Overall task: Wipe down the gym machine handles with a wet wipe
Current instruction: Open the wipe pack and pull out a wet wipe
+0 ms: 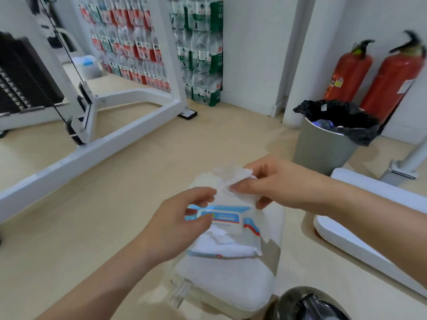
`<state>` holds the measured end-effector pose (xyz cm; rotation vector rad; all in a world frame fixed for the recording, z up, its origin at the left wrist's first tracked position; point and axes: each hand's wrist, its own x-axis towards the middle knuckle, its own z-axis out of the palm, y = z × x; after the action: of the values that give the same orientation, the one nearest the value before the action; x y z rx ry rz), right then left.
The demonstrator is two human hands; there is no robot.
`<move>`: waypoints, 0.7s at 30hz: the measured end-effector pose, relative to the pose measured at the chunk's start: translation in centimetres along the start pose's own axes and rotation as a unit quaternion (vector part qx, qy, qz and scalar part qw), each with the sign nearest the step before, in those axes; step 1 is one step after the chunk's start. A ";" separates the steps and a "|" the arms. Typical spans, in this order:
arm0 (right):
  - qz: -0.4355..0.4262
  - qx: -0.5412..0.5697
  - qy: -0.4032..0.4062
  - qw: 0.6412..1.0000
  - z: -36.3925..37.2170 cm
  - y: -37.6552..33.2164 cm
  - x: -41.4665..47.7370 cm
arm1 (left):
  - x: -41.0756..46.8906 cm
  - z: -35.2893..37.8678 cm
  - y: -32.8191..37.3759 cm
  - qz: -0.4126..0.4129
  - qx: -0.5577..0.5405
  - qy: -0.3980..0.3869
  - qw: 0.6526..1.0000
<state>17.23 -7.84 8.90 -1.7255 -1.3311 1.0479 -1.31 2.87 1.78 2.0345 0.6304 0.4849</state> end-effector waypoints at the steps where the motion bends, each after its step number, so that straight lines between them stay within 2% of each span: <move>1: -0.010 0.044 0.020 0.999 -0.3 -1.0 -0.1 | 0.4 -0.4 1.5 -0.016 -0.093 -0.011 0.995; 2: -0.020 0.081 0.042 0.996 -0.6 -2.2 -0.1 | 0.7 -0.8 3.1 -0.023 -0.148 -0.023 0.989; 4: -0.016 0.136 0.096 0.986 -1.2 -4.7 -0.3 | 1.2 -1.4 6.7 -0.033 -0.180 -0.027 0.983; 7: 0.033 0.218 0.156 0.963 -2.7 -9.3 -1.4 | 1.2 -2.4 12.5 -0.063 -0.216 0.044 0.973; 12: 0.086 0.305 0.162 0.935 -5.6 -19.5 -5.6 | 0.3 -6.7 24.6 -0.093 -0.323 0.112 0.935; 16: 0.106 0.358 0.155 0.915 -8.3 -29.5 -10.4 | -1.0 -11.4 35.5 -0.103 -0.312 0.115 0.937; 19: 0.112 0.457 0.135 0.872 -11.3 -37.2 -14.6 | -2.7 -15.7 43.6 -0.143 -0.392 0.122 0.900; 21: 0.119 0.498 0.135 0.848 -12.9 -42.7 -17.3 | -4.3 -18.7 49.0 -0.173 -0.474 0.126 0.854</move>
<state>9.35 -16.05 55.33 -1.1478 -0.2435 1.2520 -3.30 -9.16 52.95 0.9015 0.7039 0.6771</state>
